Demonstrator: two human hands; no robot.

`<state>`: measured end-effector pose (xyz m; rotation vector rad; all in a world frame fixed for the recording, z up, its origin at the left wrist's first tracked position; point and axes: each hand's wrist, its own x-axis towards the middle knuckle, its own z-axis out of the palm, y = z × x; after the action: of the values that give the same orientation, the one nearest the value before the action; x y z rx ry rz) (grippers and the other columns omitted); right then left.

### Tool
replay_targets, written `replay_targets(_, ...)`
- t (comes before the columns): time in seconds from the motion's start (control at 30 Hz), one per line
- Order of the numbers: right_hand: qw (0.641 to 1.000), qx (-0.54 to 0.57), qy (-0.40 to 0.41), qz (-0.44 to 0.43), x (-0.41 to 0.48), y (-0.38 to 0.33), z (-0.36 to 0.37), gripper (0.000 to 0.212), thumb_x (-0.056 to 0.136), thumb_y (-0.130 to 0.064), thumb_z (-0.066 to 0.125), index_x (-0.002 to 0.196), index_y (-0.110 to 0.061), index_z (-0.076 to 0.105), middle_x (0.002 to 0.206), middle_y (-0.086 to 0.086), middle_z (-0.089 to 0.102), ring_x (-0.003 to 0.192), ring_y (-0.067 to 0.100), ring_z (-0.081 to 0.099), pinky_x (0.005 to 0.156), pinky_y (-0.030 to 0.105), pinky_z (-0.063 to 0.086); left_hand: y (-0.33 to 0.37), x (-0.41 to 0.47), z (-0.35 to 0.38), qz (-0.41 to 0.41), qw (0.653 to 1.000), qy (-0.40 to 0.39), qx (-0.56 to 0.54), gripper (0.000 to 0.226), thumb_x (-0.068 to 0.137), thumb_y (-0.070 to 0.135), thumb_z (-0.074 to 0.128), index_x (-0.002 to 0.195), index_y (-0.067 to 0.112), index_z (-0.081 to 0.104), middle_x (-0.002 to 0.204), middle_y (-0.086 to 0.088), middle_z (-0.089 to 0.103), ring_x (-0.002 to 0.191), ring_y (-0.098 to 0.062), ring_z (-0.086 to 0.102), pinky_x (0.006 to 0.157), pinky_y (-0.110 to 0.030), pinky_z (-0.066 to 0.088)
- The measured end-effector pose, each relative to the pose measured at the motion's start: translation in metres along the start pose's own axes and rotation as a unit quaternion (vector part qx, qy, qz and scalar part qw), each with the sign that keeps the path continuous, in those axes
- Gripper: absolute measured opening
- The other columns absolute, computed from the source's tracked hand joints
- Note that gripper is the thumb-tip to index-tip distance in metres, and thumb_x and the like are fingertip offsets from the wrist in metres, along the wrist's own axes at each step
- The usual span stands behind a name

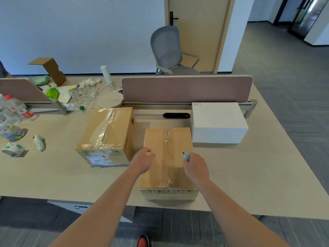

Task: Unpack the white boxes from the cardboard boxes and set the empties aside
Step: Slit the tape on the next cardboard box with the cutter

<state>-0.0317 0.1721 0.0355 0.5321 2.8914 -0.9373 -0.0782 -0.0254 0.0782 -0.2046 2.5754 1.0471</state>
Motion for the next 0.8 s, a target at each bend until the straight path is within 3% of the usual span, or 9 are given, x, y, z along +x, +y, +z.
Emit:
replay_targets(0.17, 1.000, 0.012, -0.011, 0.019, 0.019, -0.026, 0.009, 0.031, 0.102, -0.026, 0.043, 0.072, -0.021, 0.045, 0.071, -0.004, 0.050, 0.064, 0.011, 0.046, 0.054, 0.027, 0.031, -0.003, 0.023, -0.016, 0.055, 0.998, -0.039, -0.010, 0.041, 0.099, 0.033, 0.051, 0.137, 0.016, 0.050, 0.132, -0.003, 0.054, 0.105, -0.012, 0.049, 0.086, -0.027, 0.037)
replay_targets(0.4, 0.997, 0.033, 0.000, 0.066, 0.049, -0.064, 0.028, 0.033, 0.099, -0.022, 0.044, 0.067, -0.025, 0.037, 0.069, -0.006, 0.045, 0.064, 0.014, 0.043, 0.057, 0.029, 0.032, -0.016, 0.078, -0.040, 0.099, 0.991, -0.090, 0.009, 0.045, 0.098, 0.040, 0.050, 0.137, 0.018, 0.052, 0.128, 0.000, 0.059, 0.106, -0.014, 0.053, 0.086, -0.026, 0.040)
replay_targets(0.57, 0.994, 0.046, 0.021, 0.101, 0.066, -0.079, 0.036, 0.012, 0.096, -0.020, 0.051, 0.087, -0.016, 0.057, 0.078, -0.003, 0.058, 0.066, 0.013, 0.050, 0.054, 0.027, 0.036, -0.015, 0.115, -0.050, 0.117, 0.986, -0.114, 0.035, 0.046, 0.098, 0.036, 0.051, 0.138, 0.013, 0.052, 0.134, -0.004, 0.058, 0.119, -0.019, 0.054, 0.097, -0.030, 0.041)
replay_targets(0.7, 0.991, 0.053, 0.026, 0.124, 0.088, -0.084, 0.041, 0.012, 0.094, -0.022, 0.051, 0.095, -0.015, 0.061, 0.083, 0.001, 0.063, 0.072, 0.018, 0.057, 0.063, 0.034, 0.046, -0.008, 0.138, -0.048, 0.135, 0.977, -0.152, 0.061, 0.052, 0.098, 0.037, 0.051, 0.143, 0.012, 0.048, 0.145, -0.003, 0.050, 0.132, -0.020, 0.046, 0.108, -0.031, 0.035)
replay_targets(0.8, 0.993, 0.049, 0.023, 0.110, 0.113, -0.087, 0.043, 0.013, 0.096, -0.022, 0.050, 0.102, -0.018, 0.060, 0.082, -0.003, 0.058, 0.075, 0.020, 0.057, 0.064, 0.033, 0.044, -0.002, 0.158, -0.043, 0.125, 0.979, -0.155, 0.052, 0.051, 0.097, 0.036, 0.051, 0.143, 0.014, 0.048, 0.147, -0.003, 0.048, 0.135, -0.021, 0.044, 0.111, -0.032, 0.033)
